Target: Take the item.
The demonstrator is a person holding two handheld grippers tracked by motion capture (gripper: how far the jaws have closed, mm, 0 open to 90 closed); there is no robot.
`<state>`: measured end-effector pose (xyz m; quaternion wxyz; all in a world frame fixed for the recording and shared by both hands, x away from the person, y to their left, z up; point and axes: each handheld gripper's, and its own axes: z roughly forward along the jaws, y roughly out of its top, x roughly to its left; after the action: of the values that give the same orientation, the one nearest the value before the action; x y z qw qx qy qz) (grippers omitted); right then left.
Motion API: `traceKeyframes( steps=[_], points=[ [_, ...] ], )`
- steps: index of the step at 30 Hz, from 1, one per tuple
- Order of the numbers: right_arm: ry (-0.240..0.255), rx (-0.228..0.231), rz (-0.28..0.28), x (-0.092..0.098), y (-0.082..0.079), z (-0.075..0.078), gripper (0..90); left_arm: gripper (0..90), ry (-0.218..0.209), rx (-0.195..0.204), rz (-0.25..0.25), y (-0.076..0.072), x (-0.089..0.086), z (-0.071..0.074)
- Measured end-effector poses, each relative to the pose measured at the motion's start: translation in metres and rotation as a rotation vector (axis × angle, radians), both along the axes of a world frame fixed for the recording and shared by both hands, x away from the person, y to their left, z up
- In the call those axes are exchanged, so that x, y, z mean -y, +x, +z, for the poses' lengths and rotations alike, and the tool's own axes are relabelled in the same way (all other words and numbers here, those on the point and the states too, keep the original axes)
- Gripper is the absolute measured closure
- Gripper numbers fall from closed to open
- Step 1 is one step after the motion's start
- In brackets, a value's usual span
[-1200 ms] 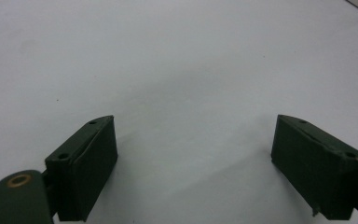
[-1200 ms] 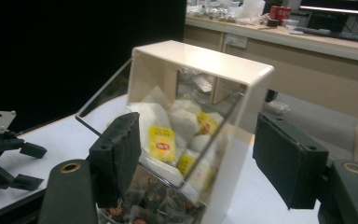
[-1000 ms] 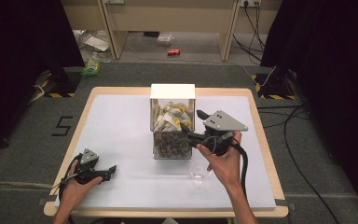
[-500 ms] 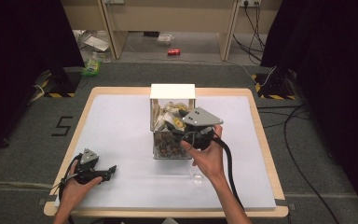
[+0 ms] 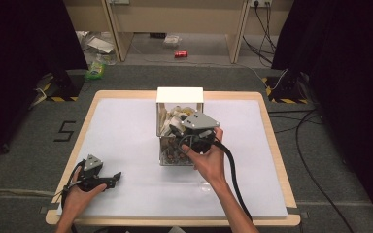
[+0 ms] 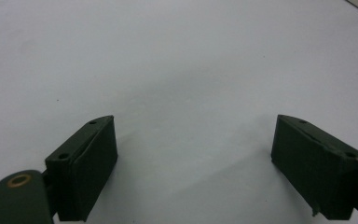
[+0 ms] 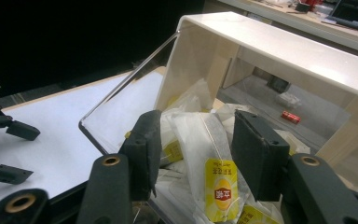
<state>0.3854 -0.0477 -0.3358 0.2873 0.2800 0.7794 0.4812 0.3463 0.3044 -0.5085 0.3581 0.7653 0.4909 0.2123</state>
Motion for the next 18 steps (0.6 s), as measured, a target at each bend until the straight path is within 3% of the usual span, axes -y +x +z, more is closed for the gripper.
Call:
traceKeyframes(
  steps=[11, 18],
  points=[
    [-0.029, -0.006, -0.029, -0.0002, 0.0057, -0.0017, 67.4, 13.4, 0.000, 0.000, 0.000, 0.0000, 0.0000, 0.0000],
    [-0.037, 0.008, -0.022, 0.0043, 0.0034, 0.0013, 85.5, 13.4, -0.001, 0.000, 0.000, 0.0000, -0.0001, 0.0000]
  ],
)
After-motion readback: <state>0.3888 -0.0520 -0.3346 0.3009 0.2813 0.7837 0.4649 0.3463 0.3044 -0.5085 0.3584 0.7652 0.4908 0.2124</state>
